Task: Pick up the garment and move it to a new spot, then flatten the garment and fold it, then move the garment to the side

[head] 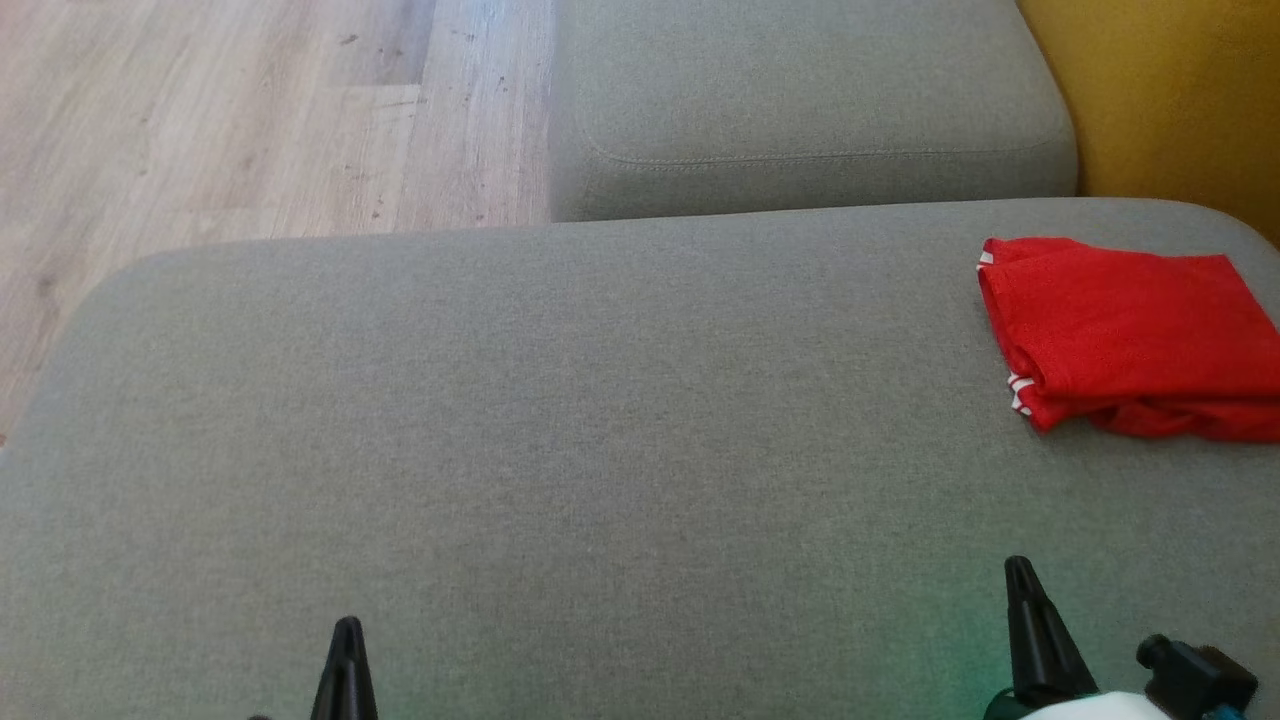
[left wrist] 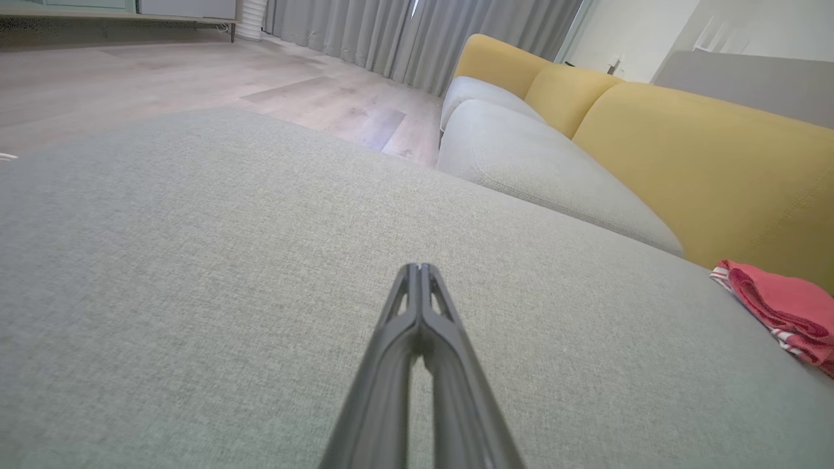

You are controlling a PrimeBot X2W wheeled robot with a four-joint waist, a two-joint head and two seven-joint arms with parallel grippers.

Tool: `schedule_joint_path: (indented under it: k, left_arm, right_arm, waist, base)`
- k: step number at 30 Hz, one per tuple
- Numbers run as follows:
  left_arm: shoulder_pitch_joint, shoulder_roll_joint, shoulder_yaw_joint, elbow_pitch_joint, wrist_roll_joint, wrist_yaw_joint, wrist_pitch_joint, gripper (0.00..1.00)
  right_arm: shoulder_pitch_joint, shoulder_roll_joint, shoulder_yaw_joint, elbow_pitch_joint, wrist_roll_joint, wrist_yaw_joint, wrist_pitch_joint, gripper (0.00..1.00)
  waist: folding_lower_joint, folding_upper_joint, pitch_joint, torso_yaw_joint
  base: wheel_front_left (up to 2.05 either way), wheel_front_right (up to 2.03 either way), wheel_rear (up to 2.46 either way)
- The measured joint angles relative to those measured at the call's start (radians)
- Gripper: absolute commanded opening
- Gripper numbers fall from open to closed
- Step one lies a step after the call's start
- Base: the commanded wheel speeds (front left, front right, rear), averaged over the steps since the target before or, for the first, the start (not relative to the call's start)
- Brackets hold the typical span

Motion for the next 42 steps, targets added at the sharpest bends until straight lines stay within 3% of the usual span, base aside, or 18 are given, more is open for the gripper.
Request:
schedule_joint_path:
  k: [42]
  left_arm:
    - [-0.123,0.009,0.069,0.051,-0.528,-0.067,0.113,0.0]
  right_arm:
    - [-0.114,-0.006,-0.062,0.026,0.517,0.0,0.11,0.0]
  waist:
    - [0.0,0.0,0.029,-0.018]
  base:
    - [0.0,0.0,0.0]
